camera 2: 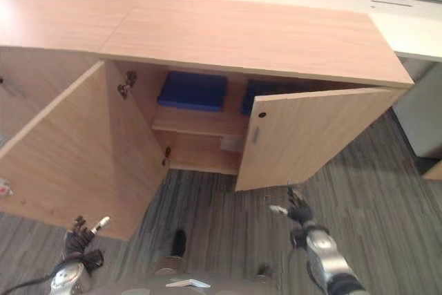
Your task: Put the empty folder in the office cabinet
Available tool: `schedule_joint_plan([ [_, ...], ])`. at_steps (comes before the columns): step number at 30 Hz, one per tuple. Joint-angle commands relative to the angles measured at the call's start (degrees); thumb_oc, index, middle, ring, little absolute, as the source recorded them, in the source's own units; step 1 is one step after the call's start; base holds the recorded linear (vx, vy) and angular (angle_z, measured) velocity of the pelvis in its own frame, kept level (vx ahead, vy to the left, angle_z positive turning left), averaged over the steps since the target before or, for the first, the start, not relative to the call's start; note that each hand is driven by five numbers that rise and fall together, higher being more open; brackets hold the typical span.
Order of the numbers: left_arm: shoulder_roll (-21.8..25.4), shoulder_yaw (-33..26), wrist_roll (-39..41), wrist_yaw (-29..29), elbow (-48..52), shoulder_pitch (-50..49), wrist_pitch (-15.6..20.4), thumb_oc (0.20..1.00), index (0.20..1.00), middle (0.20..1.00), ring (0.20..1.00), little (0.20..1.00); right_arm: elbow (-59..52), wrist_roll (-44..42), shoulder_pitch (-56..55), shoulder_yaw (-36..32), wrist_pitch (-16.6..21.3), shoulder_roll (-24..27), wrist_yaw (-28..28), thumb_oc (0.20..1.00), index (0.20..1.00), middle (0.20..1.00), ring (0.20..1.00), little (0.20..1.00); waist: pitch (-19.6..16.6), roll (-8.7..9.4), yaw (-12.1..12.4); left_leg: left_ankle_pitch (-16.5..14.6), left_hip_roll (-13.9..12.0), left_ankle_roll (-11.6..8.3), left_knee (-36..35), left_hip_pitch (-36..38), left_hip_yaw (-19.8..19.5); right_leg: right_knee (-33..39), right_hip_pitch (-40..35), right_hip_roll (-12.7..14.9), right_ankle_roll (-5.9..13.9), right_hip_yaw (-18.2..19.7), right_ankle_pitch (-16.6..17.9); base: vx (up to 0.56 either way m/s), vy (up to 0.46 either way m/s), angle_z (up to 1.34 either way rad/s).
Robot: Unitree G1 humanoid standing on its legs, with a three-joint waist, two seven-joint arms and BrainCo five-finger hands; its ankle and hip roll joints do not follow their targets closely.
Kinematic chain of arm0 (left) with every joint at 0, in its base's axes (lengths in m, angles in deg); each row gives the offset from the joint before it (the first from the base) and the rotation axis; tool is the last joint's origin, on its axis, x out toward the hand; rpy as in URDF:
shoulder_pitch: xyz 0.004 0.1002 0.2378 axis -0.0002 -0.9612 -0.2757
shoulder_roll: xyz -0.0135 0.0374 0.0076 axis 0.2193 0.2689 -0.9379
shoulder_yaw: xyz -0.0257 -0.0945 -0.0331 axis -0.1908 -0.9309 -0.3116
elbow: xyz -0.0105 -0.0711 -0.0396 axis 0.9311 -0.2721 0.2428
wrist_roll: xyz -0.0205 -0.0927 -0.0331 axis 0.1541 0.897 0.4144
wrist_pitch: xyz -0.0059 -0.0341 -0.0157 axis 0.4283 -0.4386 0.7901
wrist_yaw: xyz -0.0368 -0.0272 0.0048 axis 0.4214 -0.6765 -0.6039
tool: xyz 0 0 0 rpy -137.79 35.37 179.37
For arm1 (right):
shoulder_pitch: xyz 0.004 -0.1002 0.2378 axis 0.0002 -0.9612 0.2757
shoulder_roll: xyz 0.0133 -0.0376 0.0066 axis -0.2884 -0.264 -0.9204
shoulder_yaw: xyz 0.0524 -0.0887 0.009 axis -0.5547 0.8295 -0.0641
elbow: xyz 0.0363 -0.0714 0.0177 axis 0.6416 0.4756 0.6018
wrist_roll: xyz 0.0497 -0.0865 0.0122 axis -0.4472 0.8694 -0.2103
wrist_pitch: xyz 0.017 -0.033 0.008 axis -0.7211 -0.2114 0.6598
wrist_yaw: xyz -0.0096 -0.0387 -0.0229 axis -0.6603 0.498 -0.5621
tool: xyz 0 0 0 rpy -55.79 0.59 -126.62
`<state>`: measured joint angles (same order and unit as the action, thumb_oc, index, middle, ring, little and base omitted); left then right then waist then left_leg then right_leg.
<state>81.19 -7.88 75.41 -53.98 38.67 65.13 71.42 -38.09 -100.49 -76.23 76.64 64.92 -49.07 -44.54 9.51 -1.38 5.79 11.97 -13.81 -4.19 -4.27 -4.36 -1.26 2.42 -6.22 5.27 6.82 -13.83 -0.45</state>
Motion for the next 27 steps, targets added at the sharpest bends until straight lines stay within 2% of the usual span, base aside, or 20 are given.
schedule_joint_plan([
  [1,1.11,-0.1,-1.73,4.51,2.34,2.1,2.55,1.0,1.0,1.0,1.0,1.0,-6.92,4.7,5.42,-2.16,3.75,-0.38,2.43,1.0,1.0,1.0,1.0,1.0,3.74,1.04,1.26,0.43,-0.83,-4.24,-0.73,2.84,2.84,-4.55,-0.22,3.76,-1.43,-3.1,1.35,-0.18,-0.246,0.42],
  [3,-0.38,-0.36,-3.79,6.3,2.55,2.96,2.81,1.0,1.0,1.0,1.0,1.0,-6.94,5.42,3.89,-1.87,2.37,-0.51,4.5,1.0,1.0,1.0,1.0,1.0,5.43,0.59,0.81,3.1,-1.46,-5.06,-0.72,1.05,5.81,-5.52,-1.37,2.63,-2.56,-6.0,0.1,-0.21,-0.244,0.92],
  [5,-1.19,-0.6,-4.48,7.57,2.59,2.95,2.84,1.0,1.0,1.0,1.0,1.0,-6.53,5.08,3.45,-1.8,1.84,-0.68,4.84,1.0,1.0,1.0,1.0,1.0,5.87,0.7,0.84,2.85,-1.1,-5.18,-0.47,1.48,7.0,-5.33,-1.91,2.68,-2.61,-7.16,0.16,-0.12,-0.113,0.53],
  [7,-2.91,-0.91,-4.42,10.39,2.6,2.0,4.76,1.0,1.0,1.0,1.0,1.0,-5.22,5.48,2.57,-1.68,1.96,-0.88,4.75,1.0,1.0,1.0,1.0,1.0,6.16,1.44,0.96,0.79,0.63,-4.51,1.09,2.92,8.88,-4.26,-2.51,2.88,-2.71,-8.93,0.81,-0.11,-0.095,0.49],
  [10,-3.5,-2.05,-5.61,13.44,3.45,0.16,7.09,1.0,1.0,1.0,1.0,1.0,-3.82,4.77,1.85,-1.65,2.8,-0.96,4.8,1.0,1.0,1.0,1.0,1.0,5.27,2.91,1.15,-5.2,4.54,-2.53,5.05,5.59,9.9,-2.01,-1.53,3.6,-2.29,-10.23,2.95,-0.13,-0.052,0.42],
  [12,-3.01,-2.98,-6.45,15.01,4.15,-0.37,8.09,1.0,1.0,1.0,1.0,1.0,-3.5,4.56,1.27,-1.89,3.46,-0.82,4.93,1.0,1.0,1.0,1.0,1.0,4.83,2.99,1.1,-6.75,5.52,-2.11,5.81,6.23,10.26,-1.26,-1.21,3.63,-2.13,-10.6,3.38,-0.09,0.03,0.29],
  [15,-2.28,-4.18,-7.06,15.92,4.49,-0.79,8.77,1.0,1.0,1.0,1.0,1.0,-3.3,4.6,0.8,-2.22,3.79,-0.58,5.25,1.0,1.0,1.0,1.0,1.0,4.32,2.72,0.73,-7.1,5.84,-1.96,4.77,7.25,10.91,-0.49,-1.09,3.31,-1.95,-10.44,3.63,-0.03,0.081,0.23],
  [19,1.47,-6.63,-8.57,15.05,4.98,-0.81,10.02,1.0,1.0,1.0,1.0,1.0,-3.01,5.39,-0.64,-3.62,5.18,-0.01,4.35,1.0,1.0,1.0,1.0,1.0,3.37,1.73,-0.88,-6.22,5.9,-1.84,0.3,9.28,11.33,0.82,-0.83,2.84,-1.26,-8.73,4.17,-0.02,0.241,0.08],
  [22,2.98,-7.21,-9.13,14.67,5.45,-0.42,9.93,1.0,1.0,1.0,1.0,1.0,-3.53,5.98,-1.35,-3.79,5.45,0.47,3.25,1.0,1.0,1.0,1.0,1.0,3.11,1.68,-1.52,-6.63,6.26,-1.61,-0.15,9.57,11.36,1.34,-0.73,2.85,-0.96,-7.93,4.4,-0.01,0.182,0.1],
  [27,6.7,-8.86,-10.69,13.48,4.81,1.55,9.12,1.0,1.0,1.0,1.0,1.0,-5.16,7.48,-4.11,-3.96,5.51,1.63,-0.82,1.0,1.0,1.0,1.0,1.0,2.55,2.18,-3.37,-8.44,8.14,-0.12,-0.69,10.61,11.81,2.49,-0.36,2.99,0.39,-4.99,5.41,0.01,0.241,-0.07],
])
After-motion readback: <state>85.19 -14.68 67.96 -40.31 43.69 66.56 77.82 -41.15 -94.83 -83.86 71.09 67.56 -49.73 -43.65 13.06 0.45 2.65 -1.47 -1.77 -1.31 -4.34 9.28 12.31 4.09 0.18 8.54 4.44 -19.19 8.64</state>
